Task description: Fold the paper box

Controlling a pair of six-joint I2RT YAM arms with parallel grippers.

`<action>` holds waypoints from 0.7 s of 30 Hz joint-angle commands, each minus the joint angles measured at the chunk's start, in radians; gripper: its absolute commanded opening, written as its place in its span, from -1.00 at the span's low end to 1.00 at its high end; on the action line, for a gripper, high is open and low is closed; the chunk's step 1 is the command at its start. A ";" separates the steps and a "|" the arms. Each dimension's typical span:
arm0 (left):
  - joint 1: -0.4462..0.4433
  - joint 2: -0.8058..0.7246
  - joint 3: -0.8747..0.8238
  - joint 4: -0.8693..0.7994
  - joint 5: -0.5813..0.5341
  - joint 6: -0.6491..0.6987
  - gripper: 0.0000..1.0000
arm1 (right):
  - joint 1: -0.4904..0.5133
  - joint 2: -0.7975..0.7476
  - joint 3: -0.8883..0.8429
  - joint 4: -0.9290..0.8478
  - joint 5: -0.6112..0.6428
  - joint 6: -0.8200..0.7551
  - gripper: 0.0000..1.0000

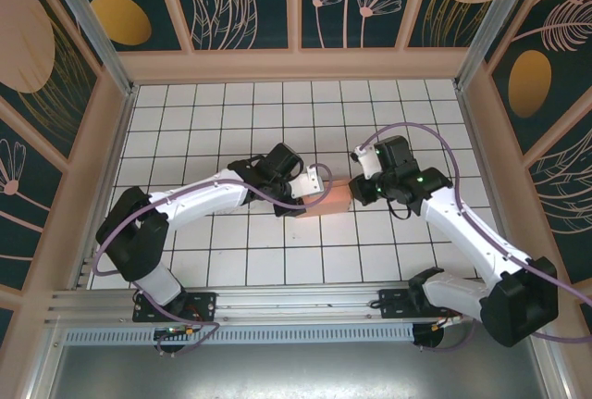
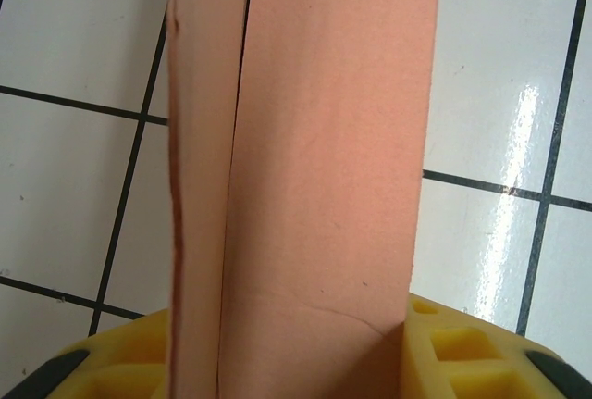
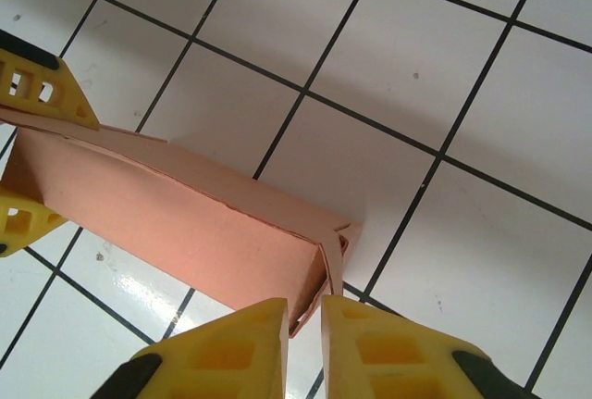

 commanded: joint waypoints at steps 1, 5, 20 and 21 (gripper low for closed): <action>0.003 0.031 0.010 -0.058 0.038 -0.017 -0.37 | -0.027 0.009 0.013 -0.018 -0.026 0.022 -0.71; 0.003 0.040 0.013 -0.068 0.046 -0.021 -0.37 | -0.061 0.014 0.009 -0.011 -0.060 0.036 -0.86; 0.005 0.058 0.019 -0.099 0.071 -0.015 -0.38 | -0.080 0.008 -0.006 0.030 -0.143 0.032 -0.71; 0.005 0.058 0.018 -0.099 0.072 -0.015 -0.38 | -0.081 0.010 -0.008 0.028 -0.139 0.029 -0.71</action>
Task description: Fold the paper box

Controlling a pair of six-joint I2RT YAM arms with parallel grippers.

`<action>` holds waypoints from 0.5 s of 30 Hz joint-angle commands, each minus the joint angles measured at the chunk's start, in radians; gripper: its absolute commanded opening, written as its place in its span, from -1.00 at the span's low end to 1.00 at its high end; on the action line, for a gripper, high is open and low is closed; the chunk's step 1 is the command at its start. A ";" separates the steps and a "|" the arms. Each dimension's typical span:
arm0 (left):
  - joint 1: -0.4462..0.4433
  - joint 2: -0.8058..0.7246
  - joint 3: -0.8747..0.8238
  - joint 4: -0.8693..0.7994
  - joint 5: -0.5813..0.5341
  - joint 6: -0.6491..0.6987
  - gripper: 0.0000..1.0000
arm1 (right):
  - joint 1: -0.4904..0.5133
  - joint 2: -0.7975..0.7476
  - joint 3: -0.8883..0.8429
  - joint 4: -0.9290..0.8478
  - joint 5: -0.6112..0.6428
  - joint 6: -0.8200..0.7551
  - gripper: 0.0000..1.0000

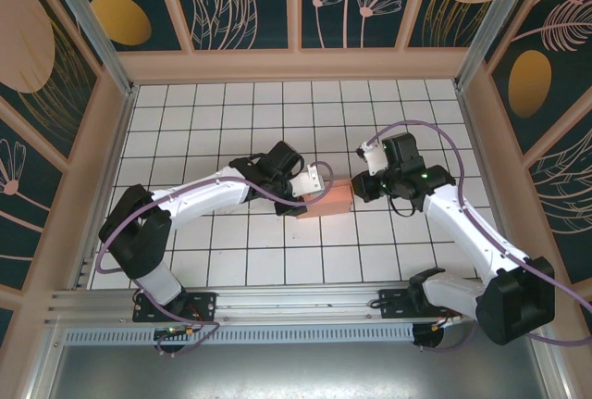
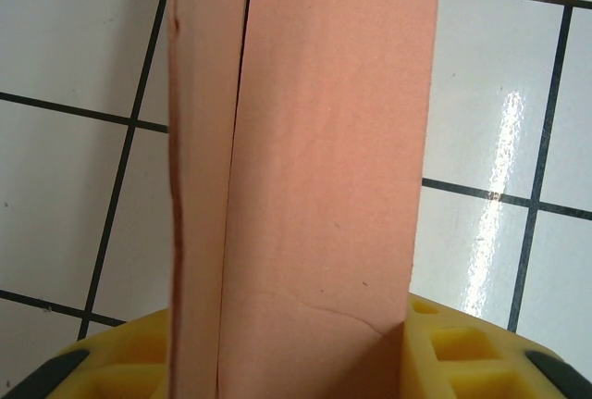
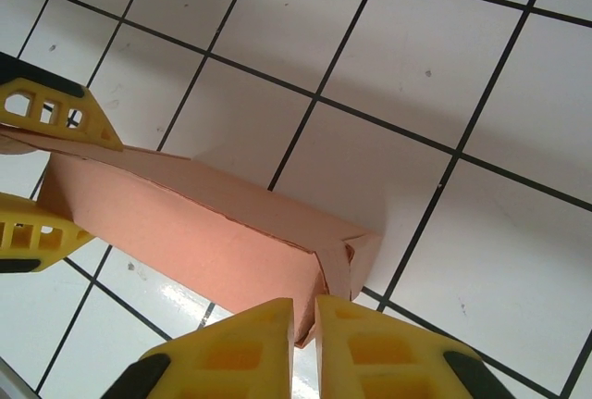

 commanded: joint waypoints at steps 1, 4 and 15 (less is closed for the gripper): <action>-0.002 0.038 -0.005 -0.082 0.039 -0.012 -0.38 | -0.008 0.001 -0.008 0.016 -0.021 0.006 -0.71; -0.001 0.037 -0.007 -0.078 0.037 -0.012 -0.36 | -0.007 0.007 -0.011 0.019 -0.025 0.006 -0.75; -0.002 0.063 -0.008 -0.069 0.047 -0.024 -0.36 | -0.008 0.028 0.001 0.010 -0.009 -0.002 -1.00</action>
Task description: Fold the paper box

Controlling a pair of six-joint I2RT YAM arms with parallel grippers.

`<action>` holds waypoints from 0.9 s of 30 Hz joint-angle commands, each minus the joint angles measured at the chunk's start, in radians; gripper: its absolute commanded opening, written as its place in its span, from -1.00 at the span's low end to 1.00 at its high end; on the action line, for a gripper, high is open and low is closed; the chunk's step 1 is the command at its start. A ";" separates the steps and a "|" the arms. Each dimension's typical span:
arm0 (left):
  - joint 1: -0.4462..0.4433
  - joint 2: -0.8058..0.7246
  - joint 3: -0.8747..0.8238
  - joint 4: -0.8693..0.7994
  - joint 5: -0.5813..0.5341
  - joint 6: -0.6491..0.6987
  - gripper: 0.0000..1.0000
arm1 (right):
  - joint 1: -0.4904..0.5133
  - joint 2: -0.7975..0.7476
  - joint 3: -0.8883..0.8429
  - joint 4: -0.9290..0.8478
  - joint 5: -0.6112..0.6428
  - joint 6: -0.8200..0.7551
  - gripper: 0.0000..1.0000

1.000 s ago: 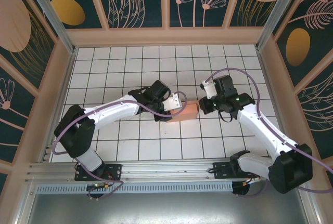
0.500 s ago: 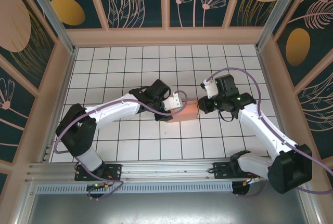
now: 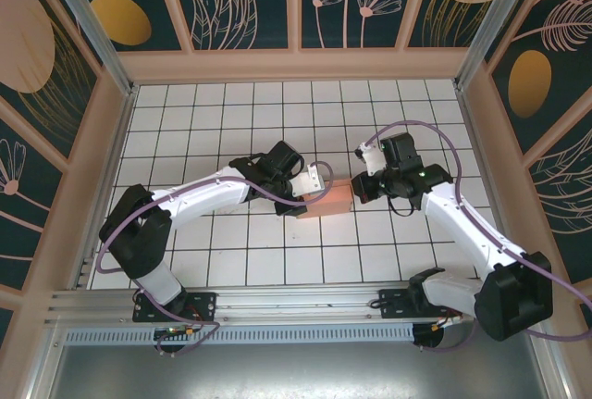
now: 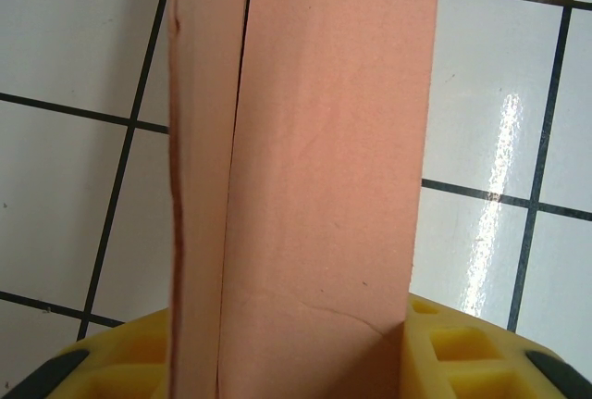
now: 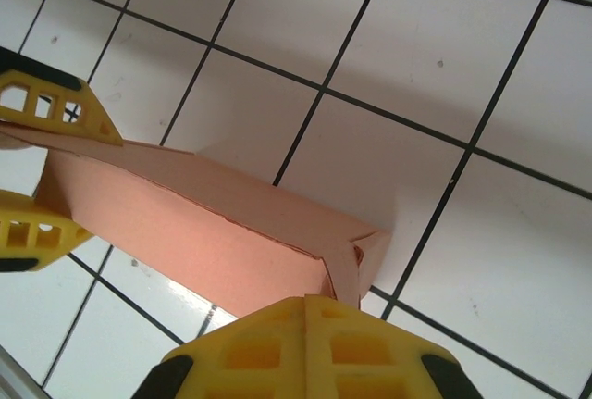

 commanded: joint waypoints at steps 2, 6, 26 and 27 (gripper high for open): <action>-0.003 0.066 -0.008 -0.068 0.046 -0.032 -0.36 | -0.008 0.004 0.004 0.003 0.010 -0.001 -1.00; -0.004 0.076 0.000 -0.047 0.039 -0.078 -0.39 | -0.006 0.007 0.008 0.004 0.018 0.019 -1.00; -0.003 0.072 -0.011 -0.043 0.039 -0.076 -0.39 | -0.097 -0.011 0.019 0.029 -0.012 0.049 -0.17; -0.004 0.072 -0.011 -0.043 0.042 -0.077 -0.39 | -0.096 -0.001 0.019 0.029 -0.019 0.040 -0.16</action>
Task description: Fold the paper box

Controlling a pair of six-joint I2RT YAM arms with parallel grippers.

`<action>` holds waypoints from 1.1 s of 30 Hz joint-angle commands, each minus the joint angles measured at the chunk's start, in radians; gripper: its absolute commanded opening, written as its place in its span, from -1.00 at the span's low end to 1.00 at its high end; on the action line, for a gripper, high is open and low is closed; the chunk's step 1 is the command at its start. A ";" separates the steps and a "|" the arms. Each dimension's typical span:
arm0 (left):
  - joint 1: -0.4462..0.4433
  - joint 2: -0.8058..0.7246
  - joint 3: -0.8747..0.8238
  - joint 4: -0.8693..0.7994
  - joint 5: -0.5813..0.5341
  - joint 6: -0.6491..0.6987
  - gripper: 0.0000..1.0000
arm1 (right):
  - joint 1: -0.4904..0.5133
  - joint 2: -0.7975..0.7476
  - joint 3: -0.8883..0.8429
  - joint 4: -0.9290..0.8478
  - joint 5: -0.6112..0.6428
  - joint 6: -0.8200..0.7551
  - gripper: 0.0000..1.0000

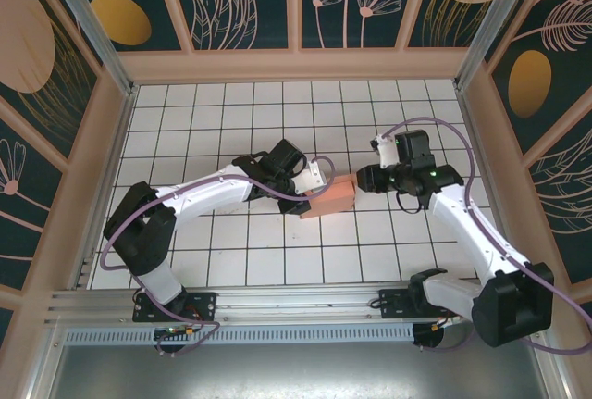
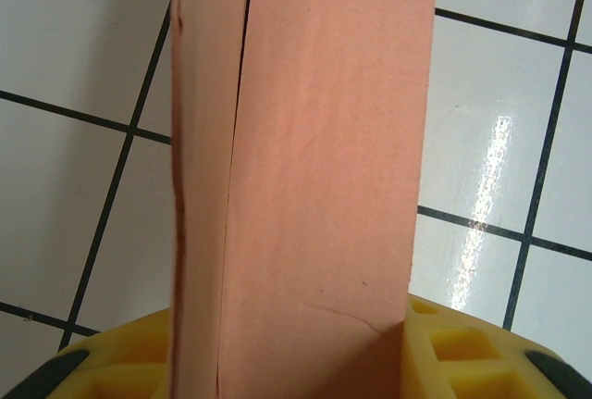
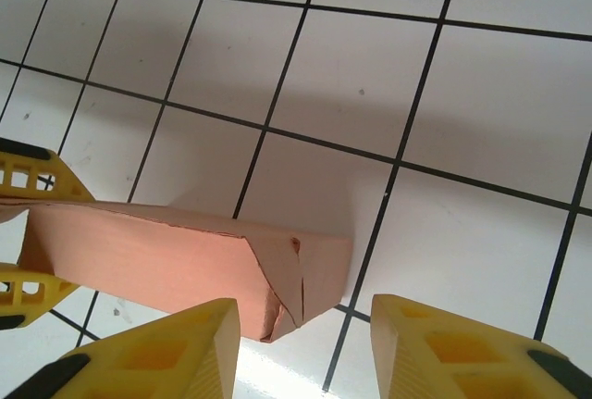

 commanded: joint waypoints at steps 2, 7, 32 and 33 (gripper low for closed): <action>-0.002 0.049 -0.033 -0.057 0.028 0.001 -0.39 | 0.001 0.038 0.021 0.014 -0.046 -0.040 -0.17; -0.003 0.056 -0.030 -0.064 0.030 0.006 -0.39 | 0.006 0.059 0.022 0.024 -0.068 -0.048 -0.18; -0.003 0.082 -0.001 -0.087 0.045 -0.009 -0.40 | 0.065 0.058 0.015 0.030 -0.010 -0.012 -1.00; -0.003 0.084 0.001 -0.088 0.045 -0.013 -0.39 | 0.069 0.052 0.005 0.039 0.001 -0.004 -1.00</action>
